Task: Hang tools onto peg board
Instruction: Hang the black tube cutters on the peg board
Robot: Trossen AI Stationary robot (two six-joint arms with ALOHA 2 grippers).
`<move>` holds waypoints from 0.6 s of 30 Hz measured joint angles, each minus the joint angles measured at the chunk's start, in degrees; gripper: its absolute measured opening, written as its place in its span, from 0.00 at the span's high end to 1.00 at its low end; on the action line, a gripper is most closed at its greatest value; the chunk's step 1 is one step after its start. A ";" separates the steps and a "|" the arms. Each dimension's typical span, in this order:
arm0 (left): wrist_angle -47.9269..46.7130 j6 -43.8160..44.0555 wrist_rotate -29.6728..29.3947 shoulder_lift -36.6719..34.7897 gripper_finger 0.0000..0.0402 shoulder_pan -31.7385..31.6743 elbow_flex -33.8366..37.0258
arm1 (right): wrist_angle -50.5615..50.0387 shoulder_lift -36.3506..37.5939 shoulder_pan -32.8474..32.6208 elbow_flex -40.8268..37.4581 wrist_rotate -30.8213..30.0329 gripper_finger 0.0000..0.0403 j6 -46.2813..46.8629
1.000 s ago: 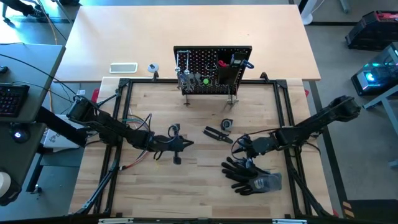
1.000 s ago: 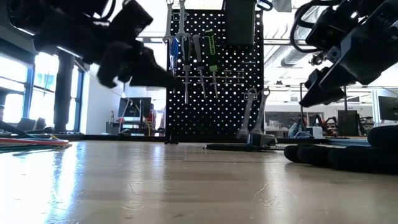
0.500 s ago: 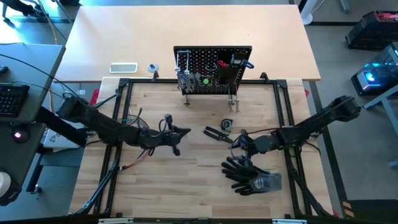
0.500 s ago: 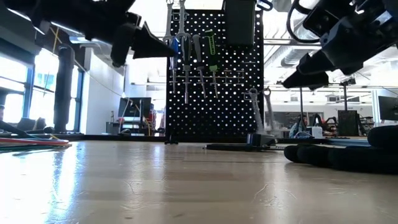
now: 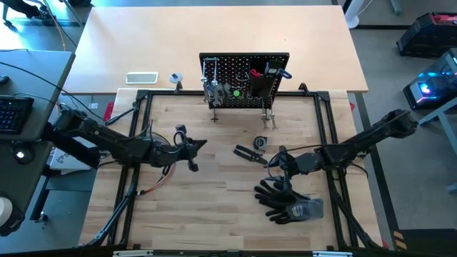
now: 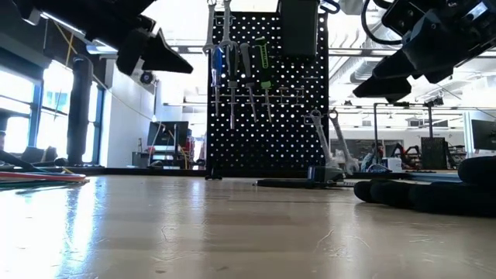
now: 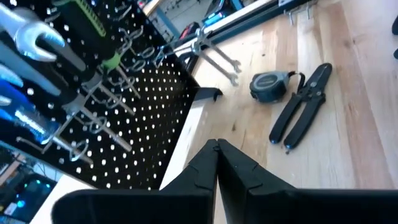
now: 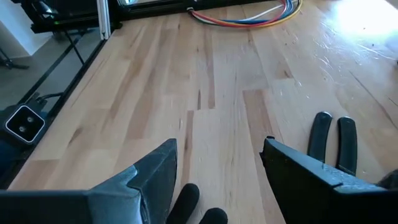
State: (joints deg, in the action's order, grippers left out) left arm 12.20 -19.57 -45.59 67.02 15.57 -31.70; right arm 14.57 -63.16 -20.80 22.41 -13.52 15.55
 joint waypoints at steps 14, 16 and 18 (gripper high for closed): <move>-14.56 12.98 2.91 -2.91 1.00 -0.03 0.00 | -8.42 0.70 0.00 0.00 -0.33 0.43 6.74; -15.08 14.36 4.67 -2.88 1.00 -0.04 0.00 | -9.78 0.70 0.00 0.00 -1.44 0.43 7.98; -14.88 15.02 6.49 -2.72 1.00 -0.09 0.00 | -11.23 0.70 0.02 0.00 -2.65 0.43 8.94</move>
State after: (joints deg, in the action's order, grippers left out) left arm -2.68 -4.55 -39.10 64.30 15.49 -31.70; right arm 3.34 -62.46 -20.78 22.41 -16.16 24.49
